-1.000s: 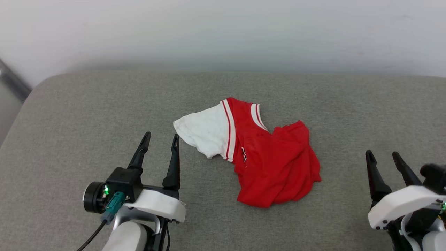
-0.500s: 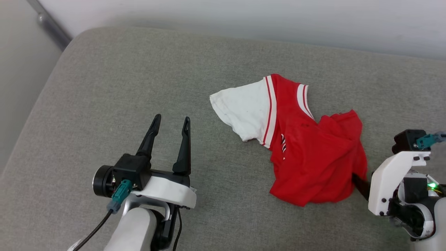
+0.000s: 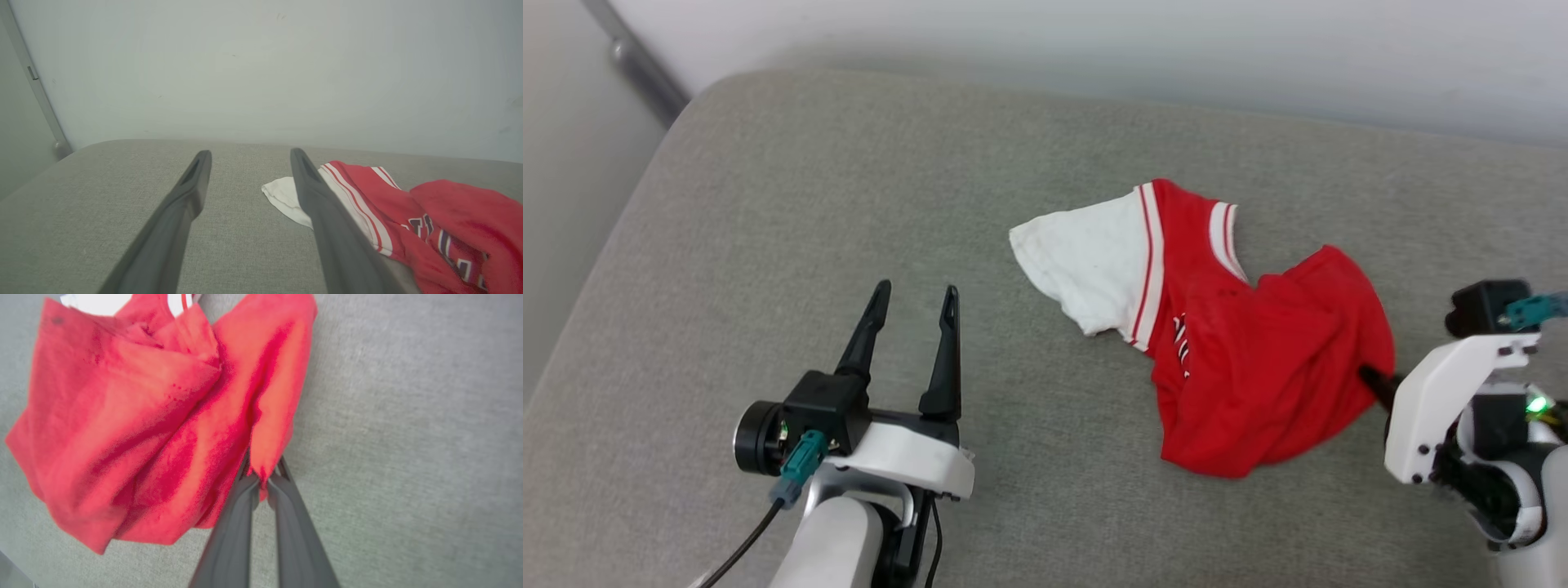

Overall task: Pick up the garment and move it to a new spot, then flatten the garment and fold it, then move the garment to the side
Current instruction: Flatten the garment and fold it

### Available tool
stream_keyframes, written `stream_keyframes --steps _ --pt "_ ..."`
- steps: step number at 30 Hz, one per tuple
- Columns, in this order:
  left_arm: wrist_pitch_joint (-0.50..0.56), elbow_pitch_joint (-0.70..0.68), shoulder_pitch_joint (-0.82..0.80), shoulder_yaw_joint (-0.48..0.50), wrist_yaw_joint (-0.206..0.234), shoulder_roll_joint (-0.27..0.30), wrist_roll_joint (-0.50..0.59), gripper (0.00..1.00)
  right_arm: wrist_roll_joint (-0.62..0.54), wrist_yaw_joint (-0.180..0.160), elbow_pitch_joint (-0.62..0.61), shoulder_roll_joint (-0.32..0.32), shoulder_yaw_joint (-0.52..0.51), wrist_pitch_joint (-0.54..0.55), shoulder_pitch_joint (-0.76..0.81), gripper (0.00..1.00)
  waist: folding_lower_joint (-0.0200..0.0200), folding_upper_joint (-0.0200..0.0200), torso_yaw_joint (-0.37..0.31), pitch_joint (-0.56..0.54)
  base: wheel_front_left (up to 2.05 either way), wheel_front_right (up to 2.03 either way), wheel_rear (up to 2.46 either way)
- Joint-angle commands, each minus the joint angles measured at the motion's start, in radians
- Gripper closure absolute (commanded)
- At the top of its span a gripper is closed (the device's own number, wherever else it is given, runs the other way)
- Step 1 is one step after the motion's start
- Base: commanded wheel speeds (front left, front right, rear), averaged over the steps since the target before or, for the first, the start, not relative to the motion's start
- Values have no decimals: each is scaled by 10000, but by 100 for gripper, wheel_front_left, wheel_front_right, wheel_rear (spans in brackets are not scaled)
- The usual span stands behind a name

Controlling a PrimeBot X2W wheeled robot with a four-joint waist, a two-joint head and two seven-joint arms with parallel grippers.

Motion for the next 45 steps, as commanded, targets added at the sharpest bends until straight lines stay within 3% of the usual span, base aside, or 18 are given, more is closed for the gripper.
stream_keyframes --steps 1,6,11,18,19,20,21,27,32,37,45 --pt "-72 53 126 43 -41 4 64 0 -29 1 -175 -38 10 -151 -115 100 -2 0 -279 -287 0 0 0" --pt "-73 145 428 110 -71 104 91 0 -615 -1 -1366 -49 -176 -841 619 100 -2 0 -835 -782 0 0 0" --pt "-73 206 761 121 -16 173 47 0 -902 -1 -2229 606 -844 -903 2459 100 -2 0 -1247 -1170 0 0 0" --pt "15 190 1109 140 85 238 -85 0 -377 -1 -1382 1137 -880 -1006 5139 100 -2 0 -1456 -1443 0 0 0" --pt "40 181 1146 164 109 249 -106 0 -135 -1 -1163 1137 -803 -1222 5246 83 -2 0 -1501 -1457 0 0 0" --pt "61 163 1164 193 128 269 -119 0 115 -1 -930 1141 -740 -1533 5310 29 -2 0 -1551 -1472 0 0 0" --pt "86 166 1215 220 161 294 -121 0 185 1 -767 1147 -677 -1899 5283 0 -2 0 -1598 -1524 0 0 0" --pt "251 55 1443 211 222 395 -182 0 495 -1 -592 1141 -900 -4157 4672 0 -2 0 -1742 -1654 0 0 0" --pt "317 -39 1464 196 284 442 -216 0 278 -1 -925 1141 -1164 -4705 4252 0 -2 0 -1738 -1682 0 0 0" --pt "320 -137 1340 180 312 465 -253 0 -151 -1 -1059 1052 -1615 -3631 3704 0 -2 0 -1686 -1585 0 0 0" --pt "246 -273 1025 65 234 410 -260 0 -175 -1 -1053 494 -2121 152 2984 0 -2 0 -1368 -988 0 0 0"
